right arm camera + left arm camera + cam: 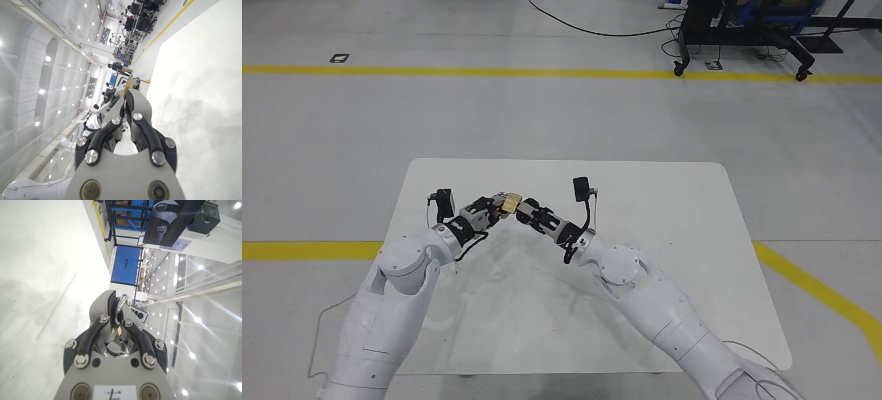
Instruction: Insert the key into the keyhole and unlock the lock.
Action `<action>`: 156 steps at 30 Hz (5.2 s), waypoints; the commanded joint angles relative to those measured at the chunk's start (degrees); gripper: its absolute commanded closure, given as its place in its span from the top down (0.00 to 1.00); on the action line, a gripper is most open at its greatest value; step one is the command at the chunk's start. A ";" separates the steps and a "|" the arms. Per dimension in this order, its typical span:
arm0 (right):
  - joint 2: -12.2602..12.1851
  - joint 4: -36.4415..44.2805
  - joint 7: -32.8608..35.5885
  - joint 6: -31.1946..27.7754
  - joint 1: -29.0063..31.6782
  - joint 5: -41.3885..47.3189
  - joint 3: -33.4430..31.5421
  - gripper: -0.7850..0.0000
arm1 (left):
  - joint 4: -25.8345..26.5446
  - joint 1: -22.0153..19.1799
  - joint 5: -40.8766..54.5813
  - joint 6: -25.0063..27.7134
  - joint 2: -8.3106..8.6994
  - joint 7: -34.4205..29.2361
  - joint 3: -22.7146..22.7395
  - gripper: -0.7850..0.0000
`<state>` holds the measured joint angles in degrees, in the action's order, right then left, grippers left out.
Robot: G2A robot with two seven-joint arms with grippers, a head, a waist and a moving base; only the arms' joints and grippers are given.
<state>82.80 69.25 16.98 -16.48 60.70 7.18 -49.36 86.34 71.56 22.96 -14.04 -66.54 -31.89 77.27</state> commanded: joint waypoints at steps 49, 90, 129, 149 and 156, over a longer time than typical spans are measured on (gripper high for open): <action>-1.66 3.68 9.61 -9.93 4.00 5.51 -6.11 0.00 | -6.67 -3.14 26.04 -22.98 0.27 -9.09 0.60 0.00; -3.87 12.32 9.90 1.32 9.86 2.83 -14.99 1.00 | 5.21 1.77 -15.72 16.26 3.64 -9.52 -2.21 0.00; -4.59 12.16 23.29 11.03 8.32 7.24 -13.06 0.36 | 6.89 4.32 -20.32 31.21 4.08 -4.43 -1.39 0.00; -4.52 9.08 26.86 8.06 7.26 17.89 -13.72 0.37 | 6.76 4.26 -19.63 31.78 4.10 -5.56 -1.66 0.00; -4.44 7.96 26.68 9.07 6.49 17.99 -12.91 0.00 | 6.87 4.42 -19.49 32.10 4.15 -5.79 -1.53 0.00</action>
<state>78.36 77.30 43.62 -7.46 67.25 25.07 -62.30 93.20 75.96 3.49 18.01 -62.41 -37.65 75.71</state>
